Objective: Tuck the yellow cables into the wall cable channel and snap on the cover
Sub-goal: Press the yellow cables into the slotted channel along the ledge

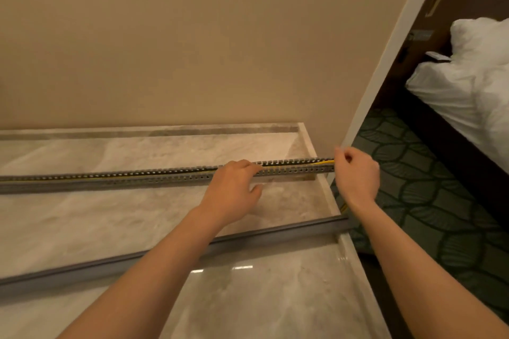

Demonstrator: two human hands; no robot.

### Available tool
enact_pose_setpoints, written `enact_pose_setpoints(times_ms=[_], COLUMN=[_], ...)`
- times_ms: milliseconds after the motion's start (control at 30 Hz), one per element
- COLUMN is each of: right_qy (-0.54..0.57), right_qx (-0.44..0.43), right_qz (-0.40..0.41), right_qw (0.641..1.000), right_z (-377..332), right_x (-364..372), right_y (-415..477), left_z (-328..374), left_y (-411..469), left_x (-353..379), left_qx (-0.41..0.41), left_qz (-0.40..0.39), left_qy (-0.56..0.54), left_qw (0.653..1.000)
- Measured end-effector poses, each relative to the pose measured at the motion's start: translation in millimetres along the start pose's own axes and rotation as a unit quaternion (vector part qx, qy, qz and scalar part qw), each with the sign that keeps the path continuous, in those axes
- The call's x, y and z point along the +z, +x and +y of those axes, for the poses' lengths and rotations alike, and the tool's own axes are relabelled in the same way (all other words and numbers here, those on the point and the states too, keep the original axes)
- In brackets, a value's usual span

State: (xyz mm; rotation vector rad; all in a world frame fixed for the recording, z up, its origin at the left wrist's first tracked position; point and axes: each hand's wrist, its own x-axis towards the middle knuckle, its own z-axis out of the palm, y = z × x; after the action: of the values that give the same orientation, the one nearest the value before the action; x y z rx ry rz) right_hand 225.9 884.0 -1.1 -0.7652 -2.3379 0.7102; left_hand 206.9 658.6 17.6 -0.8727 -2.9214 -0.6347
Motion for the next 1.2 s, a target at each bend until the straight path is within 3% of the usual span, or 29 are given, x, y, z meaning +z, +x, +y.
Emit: enact_pose_setpoints(times_ms=[167,300,567,833,1000,1067,1133,1200], right_qy=[-0.035,-0.062,-0.037,-0.013,-0.025,-0.032,-0.025,-0.029], right_qx=[-0.139,-0.205,-0.244,-0.241,-0.304,-0.345,-0.363,-0.377], right_qz=[-0.145,-0.186,-0.210,-0.299,-0.284,-0.263,-0.276,-0.298], right_qw=[0.979,0.959,0.946,0.923,0.909,0.900,0.890,0.876], right_z=[-82.8,-154.7,-317.5,-435.4,-479.4,-494.1,-507.4,-516.8], right_x=[26.5,59.8,147.9,225.7,272.6,289.9,304.0,314.6], right_y=[-37.5,-89.0,-225.0,-318.1,-336.9,-338.6,-339.4,-343.4], left_z=[-46.7,-101.9,-265.1,-402.0,-488.0,-517.5,-542.7,-564.4], left_y=[-24.1,-58.6,-149.6,-216.1,-232.4,-235.9,-235.5,-229.6], left_x=[-31.5,-65.8,-143.0,-191.6,-213.7,-224.4,-236.5,-252.7], left_qx=[0.006,0.002,-0.026,-0.094,-0.139,-0.164,-0.207,-0.271], left_qz=[-0.009,0.006,0.005,0.015,0.078,0.149,0.275,0.381], left_qy=[0.011,0.000,0.021,-0.026,0.054,0.056,0.000,-0.083], left_qw=[1.000,1.000,0.999,0.995,0.986,0.974,0.939,0.880])
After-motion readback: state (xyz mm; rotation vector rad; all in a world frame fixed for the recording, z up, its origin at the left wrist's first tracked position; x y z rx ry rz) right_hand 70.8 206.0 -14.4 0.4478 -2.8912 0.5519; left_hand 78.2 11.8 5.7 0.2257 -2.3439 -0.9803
